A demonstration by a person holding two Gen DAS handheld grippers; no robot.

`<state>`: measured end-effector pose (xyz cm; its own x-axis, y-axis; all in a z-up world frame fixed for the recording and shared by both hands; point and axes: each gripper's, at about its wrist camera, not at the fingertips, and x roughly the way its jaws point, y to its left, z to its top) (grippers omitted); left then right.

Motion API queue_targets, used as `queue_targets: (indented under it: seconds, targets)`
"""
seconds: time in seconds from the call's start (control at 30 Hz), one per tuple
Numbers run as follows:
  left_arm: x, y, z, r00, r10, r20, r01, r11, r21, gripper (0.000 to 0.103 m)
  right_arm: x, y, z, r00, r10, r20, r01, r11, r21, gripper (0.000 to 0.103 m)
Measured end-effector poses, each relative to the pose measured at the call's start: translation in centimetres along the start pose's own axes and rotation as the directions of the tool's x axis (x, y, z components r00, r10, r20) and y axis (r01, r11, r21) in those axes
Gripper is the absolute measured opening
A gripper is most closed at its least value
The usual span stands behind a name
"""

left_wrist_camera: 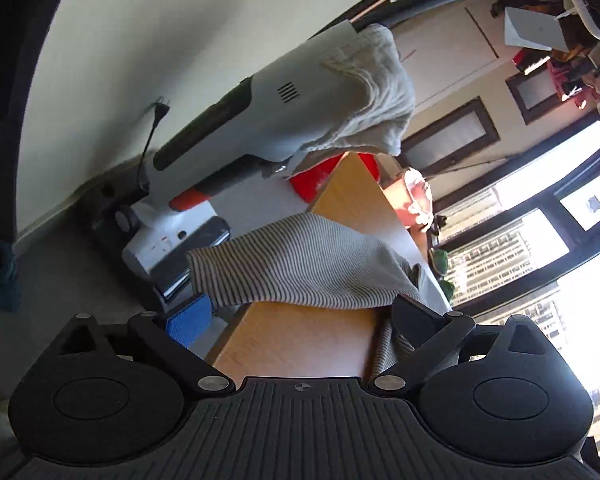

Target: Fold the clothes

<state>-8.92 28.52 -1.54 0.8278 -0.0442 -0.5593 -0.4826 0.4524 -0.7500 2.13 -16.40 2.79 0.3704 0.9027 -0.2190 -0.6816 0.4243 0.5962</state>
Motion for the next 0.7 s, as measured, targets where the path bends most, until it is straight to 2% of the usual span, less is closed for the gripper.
queue_targets:
  seconds: [0.07, 0.13, 0.2, 0.3, 0.37, 0.4, 0.5, 0.6, 0.67, 0.7]
  targets:
    - [1.0, 1.3, 1.0, 0.999, 0.009, -0.045, -0.013, 0.996, -0.089, 0.094, 0.3, 0.1, -2.1, 0.998, 0.053, -0.017, -0.052, 0.998, 0.042, 0.090]
    - [2.7, 2.1, 1.4, 0.994, 0.003, -0.108, -0.019, 0.988, -0.154, 0.095, 0.4, 0.4, -3.6, 0.999, 0.035, -0.031, -0.033, 0.998, 0.048, 0.092]
    - [3.9, 2.5, 1.5, 0.991, 0.029, -0.134, -0.054, 0.981, -0.186, 0.096, 0.4, 0.8, -4.6, 0.999, -0.009, -0.041, 0.011, 0.999, 0.051, 0.092]
    - [5.5, 3.6, 1.4, 0.987, 0.043, -0.153, -0.081, 0.963, -0.256, 0.095, -0.4, 0.5, -5.1, 0.999, -0.014, -0.032, 0.016, 0.997, 0.077, 0.092]
    - [6.2, 3.9, 1.2, 0.988, 0.047, -0.149, -0.089, 0.954, -0.286, 0.085, -1.2, 0.5, -5.2, 1.000, -0.013, -0.015, 0.014, 0.996, 0.088, 0.095]
    - [6.4, 3.9, 1.1, 0.988, 0.055, -0.144, -0.095, 0.953, -0.289, 0.076, -1.5, 0.5, -5.1, 1.000, -0.015, -0.004, 0.016, 0.996, 0.083, 0.096]
    - [6.4, 3.6, 1.0, 0.992, 0.062, -0.112, -0.092, 0.954, -0.284, 0.066, -2.8, 0.8, -5.0, 0.999, -0.016, 0.031, 0.014, 0.998, 0.062, 0.097]
    - [5.6, 2.1, 1.3, 0.995, 0.078, -0.061, -0.090, 0.969, -0.228, 0.043, -3.6, 0.8, -4.6, 0.998, -0.010, 0.064, 0.007, 0.998, 0.058, 0.097]
    - [5.0, 0.6, 1.6, 0.995, 0.097, -0.027, -0.100, 0.979, -0.175, 0.035, -4.0, 0.6, -4.5, 0.997, -0.008, 0.079, 0.003, 0.998, 0.063, 0.097]
    - [4.7, -0.2, 1.9, 0.995, 0.100, -0.011, -0.100, 0.985, -0.142, 0.027, -4.3, 0.5, -4.4, 0.996, -0.007, 0.088, 0.001, 0.998, 0.065, 0.097]
